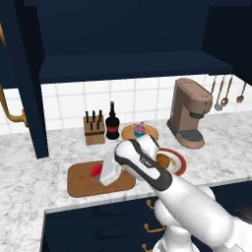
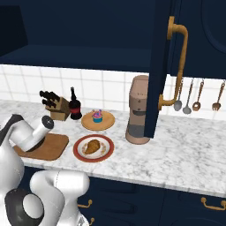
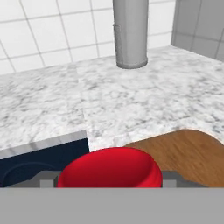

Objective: From the different types of pastries on the counter, select a croissant and place it on the cutting board. Then retrieve a jar of jam from the cabinet and place it alongside the croissant on the cutting board.

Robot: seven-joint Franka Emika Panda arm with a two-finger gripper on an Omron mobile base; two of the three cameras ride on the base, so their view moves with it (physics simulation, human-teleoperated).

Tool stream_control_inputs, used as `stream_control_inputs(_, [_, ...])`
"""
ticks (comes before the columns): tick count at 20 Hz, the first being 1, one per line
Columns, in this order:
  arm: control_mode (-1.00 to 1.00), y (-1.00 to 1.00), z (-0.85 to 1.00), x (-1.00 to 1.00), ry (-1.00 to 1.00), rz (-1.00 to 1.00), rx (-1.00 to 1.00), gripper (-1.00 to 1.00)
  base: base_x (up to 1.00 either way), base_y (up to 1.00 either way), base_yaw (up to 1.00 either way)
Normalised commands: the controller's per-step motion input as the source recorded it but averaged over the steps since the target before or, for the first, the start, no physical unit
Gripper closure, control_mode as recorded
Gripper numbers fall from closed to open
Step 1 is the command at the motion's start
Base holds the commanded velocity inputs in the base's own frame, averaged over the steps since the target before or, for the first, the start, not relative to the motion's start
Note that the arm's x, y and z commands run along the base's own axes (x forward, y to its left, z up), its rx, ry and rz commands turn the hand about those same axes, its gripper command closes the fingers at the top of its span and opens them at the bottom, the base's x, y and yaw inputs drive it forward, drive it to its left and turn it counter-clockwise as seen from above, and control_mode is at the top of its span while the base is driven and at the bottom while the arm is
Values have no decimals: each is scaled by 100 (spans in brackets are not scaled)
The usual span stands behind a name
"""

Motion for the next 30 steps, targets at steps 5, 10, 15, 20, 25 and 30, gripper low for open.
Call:
stream_control_inputs(5, [-100, 1, -11, 0, 0, -1, 0, 100, 0, 0, 0])
stream_control_inputs(10, [-100, 41, 5, 0, -5, -2, 0, 100, 0, 0, 0])
stream_control_inputs(15, [-100, 24, 0, 11, -3, -1, -1, 100, 0, 0, 0])
stream_control_inputs(20, [-100, 0, -8, 45, 0, 0, 0, 100, 0, 0, 0])
stream_control_inputs(25, [-100, 1, -26, 32, 0, 0, 0, 100, 0, 0, 0])
stream_control_inputs(30, [-100, 5, -40, 16, 0, 2, 0, 100, 0, 0, 0])
